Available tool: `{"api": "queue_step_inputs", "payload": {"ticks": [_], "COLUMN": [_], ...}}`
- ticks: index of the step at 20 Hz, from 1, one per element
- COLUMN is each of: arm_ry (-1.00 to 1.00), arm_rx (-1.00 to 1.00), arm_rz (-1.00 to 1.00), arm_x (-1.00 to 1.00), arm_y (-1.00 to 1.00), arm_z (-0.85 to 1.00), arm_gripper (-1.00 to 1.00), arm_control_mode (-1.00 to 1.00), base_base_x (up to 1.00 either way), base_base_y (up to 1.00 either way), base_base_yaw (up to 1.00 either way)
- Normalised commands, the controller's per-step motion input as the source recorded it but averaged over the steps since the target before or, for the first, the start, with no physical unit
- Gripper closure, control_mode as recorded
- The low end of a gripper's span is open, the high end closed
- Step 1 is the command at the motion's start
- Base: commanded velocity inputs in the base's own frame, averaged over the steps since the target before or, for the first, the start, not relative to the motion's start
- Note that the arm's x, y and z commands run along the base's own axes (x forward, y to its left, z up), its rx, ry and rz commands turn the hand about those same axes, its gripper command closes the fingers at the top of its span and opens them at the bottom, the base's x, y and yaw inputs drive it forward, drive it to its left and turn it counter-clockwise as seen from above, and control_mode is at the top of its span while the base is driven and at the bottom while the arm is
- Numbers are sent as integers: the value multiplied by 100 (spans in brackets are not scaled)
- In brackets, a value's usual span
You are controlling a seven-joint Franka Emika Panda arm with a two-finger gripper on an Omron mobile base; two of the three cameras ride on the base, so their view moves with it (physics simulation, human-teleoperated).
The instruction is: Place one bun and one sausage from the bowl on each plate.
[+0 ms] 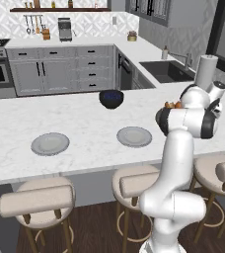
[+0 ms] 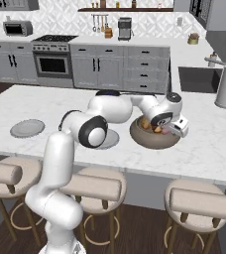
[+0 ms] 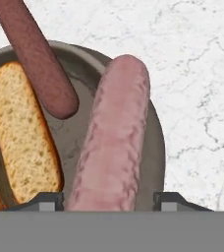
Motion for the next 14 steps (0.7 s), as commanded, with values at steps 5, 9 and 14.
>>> {"api": "queue_step_inputs", "payload": {"ticks": [5,9,14], "arm_ry": [0,-8,-8], "arm_rx": [-1,-8,-14], "arm_rz": [0,0,1], "arm_x": [0,-29,-37], "arm_y": [3,39,73], "arm_z": [5,60,90], "arm_gripper": [100,100,100], "arm_control_mode": [-100,-100,-100], "base_base_x": [0,0,0], "base_base_y": [0,0,0], "base_base_yaw": [0,0,0]}}
